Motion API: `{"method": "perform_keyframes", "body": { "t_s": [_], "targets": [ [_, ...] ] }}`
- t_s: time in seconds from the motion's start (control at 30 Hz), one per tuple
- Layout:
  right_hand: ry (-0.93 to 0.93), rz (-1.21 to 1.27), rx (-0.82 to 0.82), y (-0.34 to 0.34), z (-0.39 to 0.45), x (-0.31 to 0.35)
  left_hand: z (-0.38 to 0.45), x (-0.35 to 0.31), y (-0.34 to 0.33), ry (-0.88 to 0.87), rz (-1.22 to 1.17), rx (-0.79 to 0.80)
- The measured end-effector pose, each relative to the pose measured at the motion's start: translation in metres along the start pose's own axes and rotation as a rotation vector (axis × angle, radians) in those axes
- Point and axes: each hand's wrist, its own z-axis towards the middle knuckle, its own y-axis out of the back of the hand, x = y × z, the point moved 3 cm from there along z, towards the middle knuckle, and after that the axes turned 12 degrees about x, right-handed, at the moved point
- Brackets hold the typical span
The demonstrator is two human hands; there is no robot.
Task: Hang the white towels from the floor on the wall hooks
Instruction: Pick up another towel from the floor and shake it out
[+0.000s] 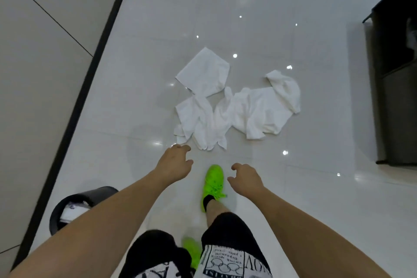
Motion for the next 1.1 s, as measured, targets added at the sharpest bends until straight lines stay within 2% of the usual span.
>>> {"method": "perform_keyframes", "body": {
  "t_s": [0.13,0.3,0.57,0.63,0.73,0.83,0.93,1.1],
  "targets": [
    [-0.027,0.036,0.052,0.014,0.083,-0.009,0.076,-0.003,0.005,-0.003,-0.024,0.021],
    [-0.014,0.107,0.054,0.01,0.201,-0.034,0.185,0.015,-0.026,-0.02,0.015,0.094],
    [-0.052,0.1,0.091,-0.064,0.405,-0.099,0.375,0.08,-0.122,-0.053,0.079,0.151],
    [-0.076,0.1,0.071,-0.082,0.447,-0.11,0.414,0.098,-0.14,-0.065,0.091,0.149],
    [-0.118,0.121,-0.049,-0.104,0.506,-0.118,0.47,0.124,-0.164,-0.081,0.124,0.16],
    [-0.076,0.078,-0.181,-0.113,0.541,-0.115,0.5,0.139,-0.17,-0.099,0.106,0.109],
    [-0.031,0.086,-0.265,-0.102,0.534,-0.109,0.494,0.136,-0.158,-0.121,0.025,0.018],
    [-0.016,0.197,-0.187,-0.081,0.482,-0.089,0.44,0.112,-0.134,-0.179,0.014,-0.02]
  ]
}}
